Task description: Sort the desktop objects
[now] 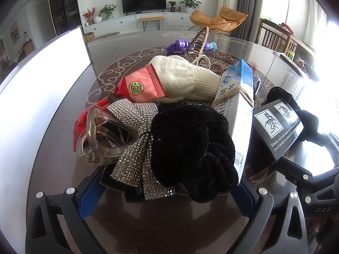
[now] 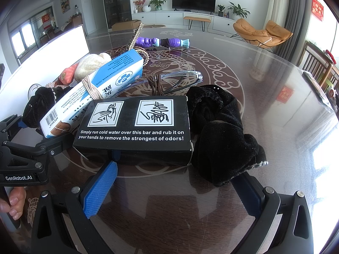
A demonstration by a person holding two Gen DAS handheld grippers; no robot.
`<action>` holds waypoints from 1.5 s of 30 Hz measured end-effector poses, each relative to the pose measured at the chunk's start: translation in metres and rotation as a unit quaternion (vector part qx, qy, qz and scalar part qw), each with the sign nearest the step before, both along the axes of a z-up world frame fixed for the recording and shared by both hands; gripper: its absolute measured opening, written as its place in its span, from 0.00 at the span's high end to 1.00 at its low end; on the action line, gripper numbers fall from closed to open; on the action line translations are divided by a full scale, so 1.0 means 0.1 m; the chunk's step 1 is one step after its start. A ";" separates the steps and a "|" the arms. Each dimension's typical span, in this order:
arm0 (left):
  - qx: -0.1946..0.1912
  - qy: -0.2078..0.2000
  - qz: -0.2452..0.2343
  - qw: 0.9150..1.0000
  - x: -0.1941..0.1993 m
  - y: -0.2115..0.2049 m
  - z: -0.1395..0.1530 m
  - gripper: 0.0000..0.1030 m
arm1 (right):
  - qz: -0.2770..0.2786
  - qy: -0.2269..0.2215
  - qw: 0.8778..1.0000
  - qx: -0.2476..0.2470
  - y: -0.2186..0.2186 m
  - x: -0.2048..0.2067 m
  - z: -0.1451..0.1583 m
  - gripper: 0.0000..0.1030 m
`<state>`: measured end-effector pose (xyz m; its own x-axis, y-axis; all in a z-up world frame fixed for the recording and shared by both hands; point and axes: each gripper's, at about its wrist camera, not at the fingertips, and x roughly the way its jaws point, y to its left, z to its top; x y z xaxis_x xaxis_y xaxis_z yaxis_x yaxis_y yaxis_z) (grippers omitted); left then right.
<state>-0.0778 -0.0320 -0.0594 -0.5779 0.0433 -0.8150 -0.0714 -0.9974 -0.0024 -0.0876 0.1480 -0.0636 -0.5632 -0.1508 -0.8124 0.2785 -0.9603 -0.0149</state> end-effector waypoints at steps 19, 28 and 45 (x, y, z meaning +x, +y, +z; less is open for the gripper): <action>0.000 0.000 0.000 1.000 0.00 0.00 0.00 0.00 | 0.000 0.000 1.000 0.000 0.00 0.00 0.00 0.00; 0.029 0.003 -0.024 0.999 0.37 -0.44 0.20 0.00 | 0.000 0.000 1.000 0.000 0.00 0.00 0.00 0.00; 0.015 -0.012 0.074 0.997 -0.24 -0.31 0.44 0.00 | 0.000 0.000 1.000 0.000 0.00 0.00 0.00 0.00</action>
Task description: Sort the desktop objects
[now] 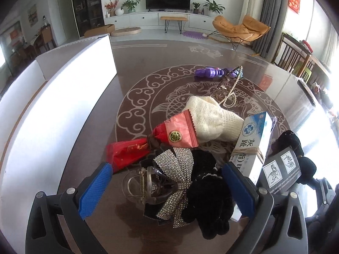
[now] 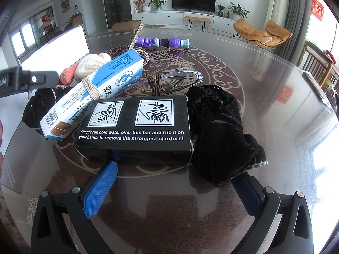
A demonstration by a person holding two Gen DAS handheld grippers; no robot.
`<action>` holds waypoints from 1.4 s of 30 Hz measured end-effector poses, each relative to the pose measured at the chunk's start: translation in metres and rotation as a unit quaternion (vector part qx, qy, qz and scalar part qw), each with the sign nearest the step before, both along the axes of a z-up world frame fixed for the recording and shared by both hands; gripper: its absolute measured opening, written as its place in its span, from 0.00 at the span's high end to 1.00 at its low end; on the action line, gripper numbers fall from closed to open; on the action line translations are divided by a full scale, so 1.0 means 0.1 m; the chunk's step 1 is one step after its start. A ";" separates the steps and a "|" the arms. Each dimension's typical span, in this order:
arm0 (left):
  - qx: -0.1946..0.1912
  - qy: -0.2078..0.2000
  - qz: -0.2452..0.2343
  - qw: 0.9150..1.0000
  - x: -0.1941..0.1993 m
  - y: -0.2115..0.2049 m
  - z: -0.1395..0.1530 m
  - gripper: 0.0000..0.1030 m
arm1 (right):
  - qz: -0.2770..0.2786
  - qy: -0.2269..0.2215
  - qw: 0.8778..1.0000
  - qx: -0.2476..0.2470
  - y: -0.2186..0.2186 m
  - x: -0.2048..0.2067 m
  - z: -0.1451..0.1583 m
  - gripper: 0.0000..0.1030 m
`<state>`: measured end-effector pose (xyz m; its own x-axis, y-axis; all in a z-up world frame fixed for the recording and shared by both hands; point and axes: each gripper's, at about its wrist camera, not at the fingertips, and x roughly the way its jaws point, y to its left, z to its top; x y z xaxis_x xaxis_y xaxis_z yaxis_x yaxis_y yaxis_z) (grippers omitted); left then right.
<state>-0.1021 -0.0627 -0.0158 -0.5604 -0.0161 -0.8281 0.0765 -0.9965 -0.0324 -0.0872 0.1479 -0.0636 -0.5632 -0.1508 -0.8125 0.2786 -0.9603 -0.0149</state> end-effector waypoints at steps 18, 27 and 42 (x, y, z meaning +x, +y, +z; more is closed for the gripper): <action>-0.002 0.012 0.000 1.000 0.75 -0.60 0.07 0.00 | 0.000 0.000 1.000 0.000 0.00 0.00 0.00 0.00; -0.007 -0.005 -0.013 1.000 0.83 -0.46 -0.07 0.00 | 0.000 0.000 1.000 0.000 0.00 0.00 0.00 0.00; 0.006 -0.004 -0.014 1.000 0.86 -0.47 -0.01 0.00 | 0.000 0.000 1.000 0.000 0.00 0.00 0.00 0.00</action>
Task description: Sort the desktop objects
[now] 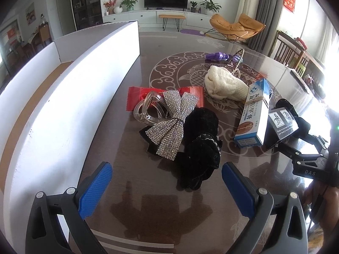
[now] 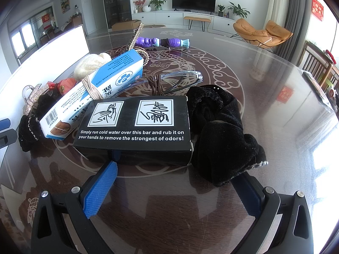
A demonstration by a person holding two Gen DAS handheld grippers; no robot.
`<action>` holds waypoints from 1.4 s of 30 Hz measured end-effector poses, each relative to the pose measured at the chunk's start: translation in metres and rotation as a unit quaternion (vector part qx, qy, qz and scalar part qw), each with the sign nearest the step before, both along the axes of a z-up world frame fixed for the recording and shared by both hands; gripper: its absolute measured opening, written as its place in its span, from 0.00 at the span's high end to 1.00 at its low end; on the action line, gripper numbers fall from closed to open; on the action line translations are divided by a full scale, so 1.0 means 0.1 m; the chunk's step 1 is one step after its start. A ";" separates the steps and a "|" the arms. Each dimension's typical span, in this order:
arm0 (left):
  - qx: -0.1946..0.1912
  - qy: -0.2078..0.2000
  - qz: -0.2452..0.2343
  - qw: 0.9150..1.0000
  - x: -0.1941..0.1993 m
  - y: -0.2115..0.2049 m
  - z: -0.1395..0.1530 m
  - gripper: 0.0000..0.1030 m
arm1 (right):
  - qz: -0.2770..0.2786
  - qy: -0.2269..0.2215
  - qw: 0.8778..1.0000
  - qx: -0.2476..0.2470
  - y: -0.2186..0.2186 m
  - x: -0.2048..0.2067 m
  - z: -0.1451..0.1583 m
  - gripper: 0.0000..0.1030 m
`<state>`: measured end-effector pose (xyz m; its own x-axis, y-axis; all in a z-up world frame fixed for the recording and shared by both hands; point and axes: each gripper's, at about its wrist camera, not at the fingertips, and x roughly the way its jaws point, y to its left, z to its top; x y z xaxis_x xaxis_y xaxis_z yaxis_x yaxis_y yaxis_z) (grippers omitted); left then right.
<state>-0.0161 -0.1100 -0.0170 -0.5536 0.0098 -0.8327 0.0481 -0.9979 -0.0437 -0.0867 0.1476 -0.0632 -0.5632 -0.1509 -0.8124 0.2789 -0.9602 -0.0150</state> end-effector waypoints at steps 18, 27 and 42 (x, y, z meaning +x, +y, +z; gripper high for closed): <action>0.004 -0.002 0.006 1.000 0.00 -0.06 0.01 0.00 | 0.000 0.000 1.000 0.000 0.00 0.00 0.00 0.00; 0.006 0.007 0.010 1.000 0.00 -0.13 0.09 0.00 | 0.000 0.000 1.000 0.000 0.00 0.00 0.00 0.00; -0.014 0.006 0.010 1.000 0.04 -0.22 0.10 0.00 | 0.000 0.000 1.000 0.000 0.00 0.00 0.00 0.00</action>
<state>-0.0120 -0.1320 -0.0065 -0.5633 -0.0248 -0.8259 0.0676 -0.9976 -0.0161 -0.0865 0.1471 -0.0629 -0.5633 -0.1510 -0.8124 0.2792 -0.9601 -0.0151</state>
